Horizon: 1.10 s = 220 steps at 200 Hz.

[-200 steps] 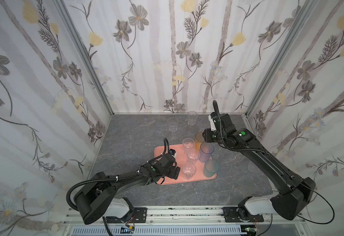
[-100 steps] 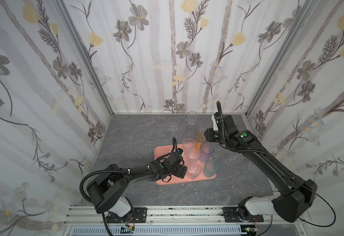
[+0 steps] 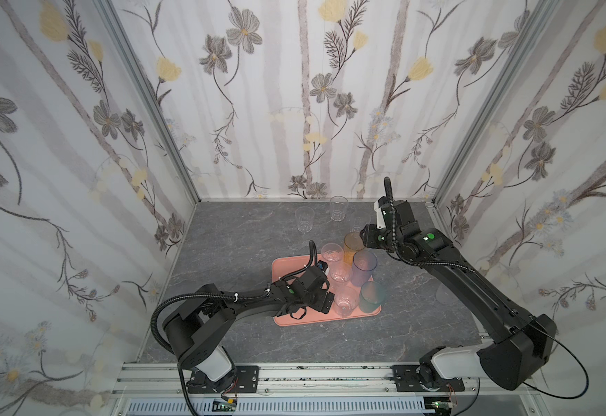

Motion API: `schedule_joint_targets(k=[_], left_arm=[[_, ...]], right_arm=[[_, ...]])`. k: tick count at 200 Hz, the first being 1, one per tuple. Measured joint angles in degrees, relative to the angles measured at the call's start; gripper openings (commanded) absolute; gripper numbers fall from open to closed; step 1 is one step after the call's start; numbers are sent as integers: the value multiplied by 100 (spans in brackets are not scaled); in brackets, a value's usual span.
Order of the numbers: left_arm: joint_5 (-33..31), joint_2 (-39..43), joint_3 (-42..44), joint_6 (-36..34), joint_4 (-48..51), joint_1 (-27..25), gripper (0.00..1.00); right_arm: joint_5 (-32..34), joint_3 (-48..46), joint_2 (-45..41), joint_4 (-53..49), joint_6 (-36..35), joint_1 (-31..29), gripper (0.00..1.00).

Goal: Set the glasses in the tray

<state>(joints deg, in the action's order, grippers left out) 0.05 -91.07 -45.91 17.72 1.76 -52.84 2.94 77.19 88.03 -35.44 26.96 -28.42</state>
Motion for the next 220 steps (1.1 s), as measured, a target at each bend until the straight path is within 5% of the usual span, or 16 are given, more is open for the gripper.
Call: schedule_joint_targets(k=[70, 154, 189, 220], left_arm=[[-114, 811, 197, -291, 50, 479, 93], [-798, 540, -1097, -1217, 170, 2153, 98], [-658, 184, -1464, -1121, -20, 2323, 100], [-509, 348, -686, -730, -929, 2332, 100]], right_arm=[[-160, 289, 446, 26, -2, 236, 41], [-101, 2391, 3034, 435, 7, 1506, 40], [-280, 3338, 4170, 317, -37, 1749, 37], [-555, 3729, 4802, 118, -186, 1838, 35]])
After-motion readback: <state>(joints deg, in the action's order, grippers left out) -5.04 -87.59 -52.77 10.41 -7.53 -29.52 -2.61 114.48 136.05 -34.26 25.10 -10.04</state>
